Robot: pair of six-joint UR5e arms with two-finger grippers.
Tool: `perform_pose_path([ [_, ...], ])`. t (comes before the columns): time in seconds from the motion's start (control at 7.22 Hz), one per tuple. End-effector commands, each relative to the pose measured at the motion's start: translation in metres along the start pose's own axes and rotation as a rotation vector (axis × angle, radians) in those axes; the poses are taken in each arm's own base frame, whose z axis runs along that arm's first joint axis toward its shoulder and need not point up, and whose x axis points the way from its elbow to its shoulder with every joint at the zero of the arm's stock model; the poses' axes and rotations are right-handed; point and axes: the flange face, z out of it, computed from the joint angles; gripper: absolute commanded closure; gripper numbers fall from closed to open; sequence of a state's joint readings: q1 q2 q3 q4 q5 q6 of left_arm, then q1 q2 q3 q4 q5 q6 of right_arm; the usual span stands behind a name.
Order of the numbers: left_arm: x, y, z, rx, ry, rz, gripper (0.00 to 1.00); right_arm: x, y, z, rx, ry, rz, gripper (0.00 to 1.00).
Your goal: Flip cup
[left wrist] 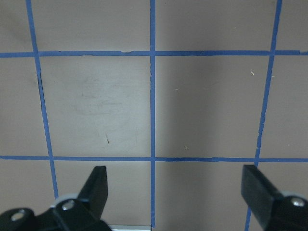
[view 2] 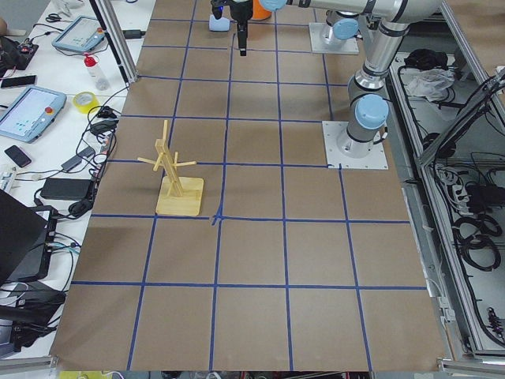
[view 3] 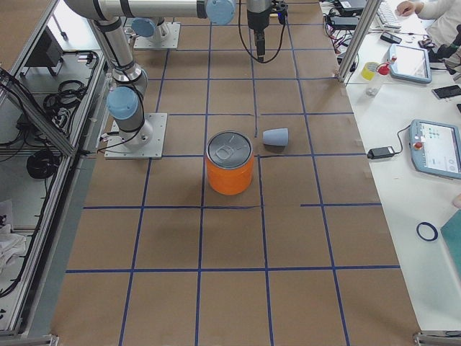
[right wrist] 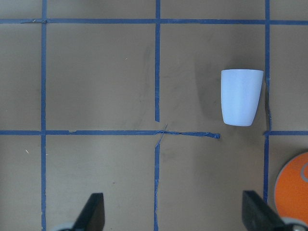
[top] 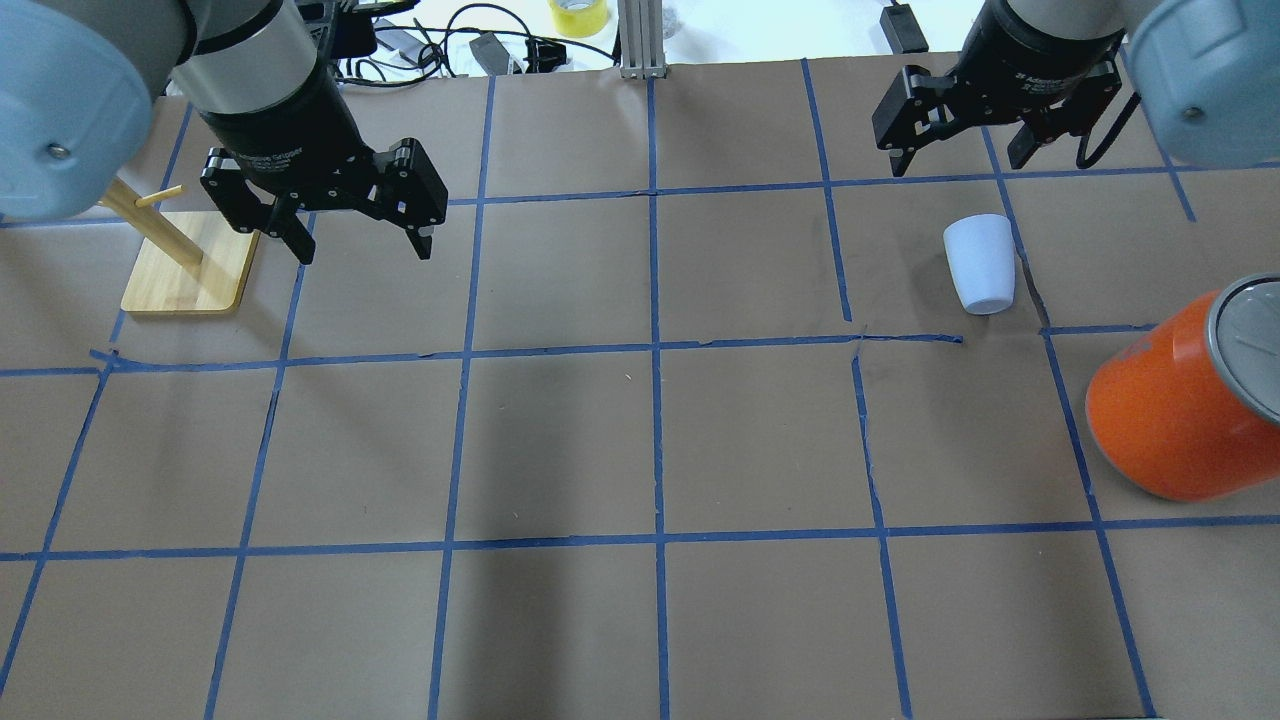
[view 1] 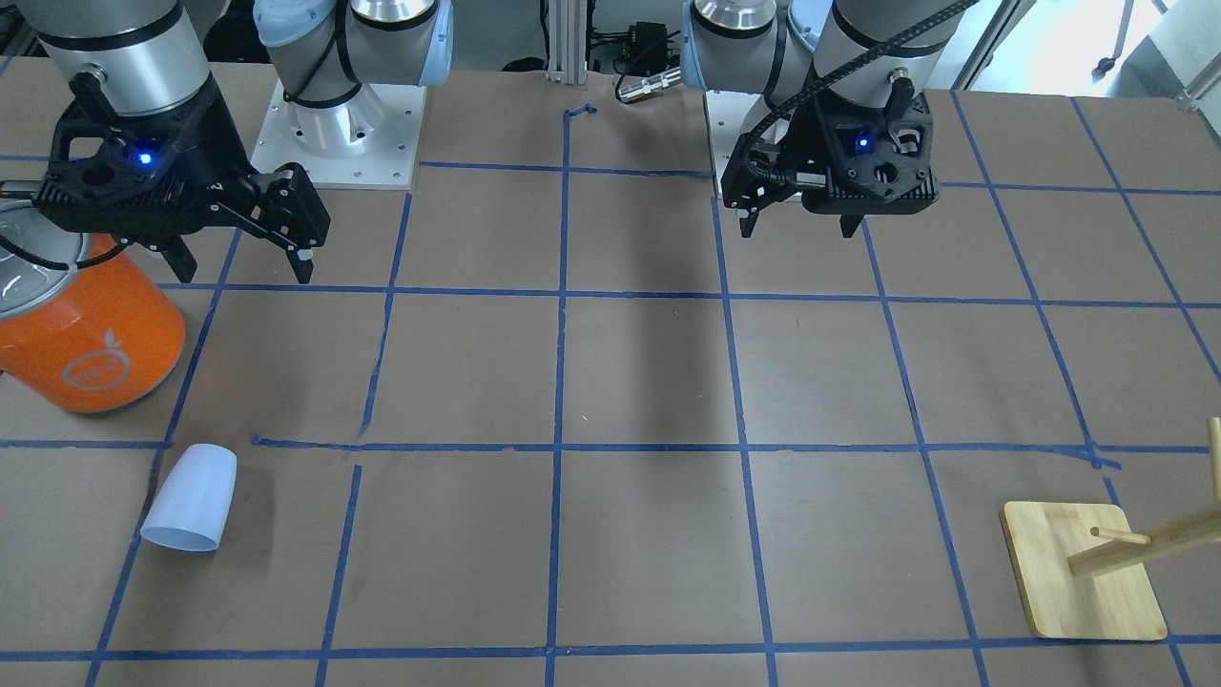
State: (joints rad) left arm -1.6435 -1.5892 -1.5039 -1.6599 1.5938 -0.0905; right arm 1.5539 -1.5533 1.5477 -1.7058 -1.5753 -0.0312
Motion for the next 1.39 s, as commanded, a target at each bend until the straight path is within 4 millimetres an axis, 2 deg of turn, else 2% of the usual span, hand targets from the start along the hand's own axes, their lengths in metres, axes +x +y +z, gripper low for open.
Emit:
perform_pose_path([
  [0.0, 0.0, 0.0, 0.0, -0.001, 0.0, 0.001, 0.0, 0.0, 0.0, 0.001, -0.003, 0.002, 0.004, 0.0],
  [0.55, 0.0, 0.0, 0.001, -0.002, 0.0, 0.001, 0.0, 0.0, -0.002, 0.003, -0.001, 0.002, 0.004, 0.0],
  [0.83, 0.0, 0.0, 0.0, -0.001, 0.0, -0.001, 0.0, 0.006, -0.013, 0.018, -0.01, 0.004, 0.012, 0.0],
  [0.97, 0.0, 0.0, 0.0, -0.001, 0.0, 0.001, 0.0, 0.008, -0.02, 0.021, 0.012, 0.016, 0.019, 0.0],
  [1.25, 0.001, 0.0, 0.0, -0.001, 0.001, 0.001, 0.0, 0.009, -0.02, 0.022, 0.01, 0.022, 0.005, 0.0],
])
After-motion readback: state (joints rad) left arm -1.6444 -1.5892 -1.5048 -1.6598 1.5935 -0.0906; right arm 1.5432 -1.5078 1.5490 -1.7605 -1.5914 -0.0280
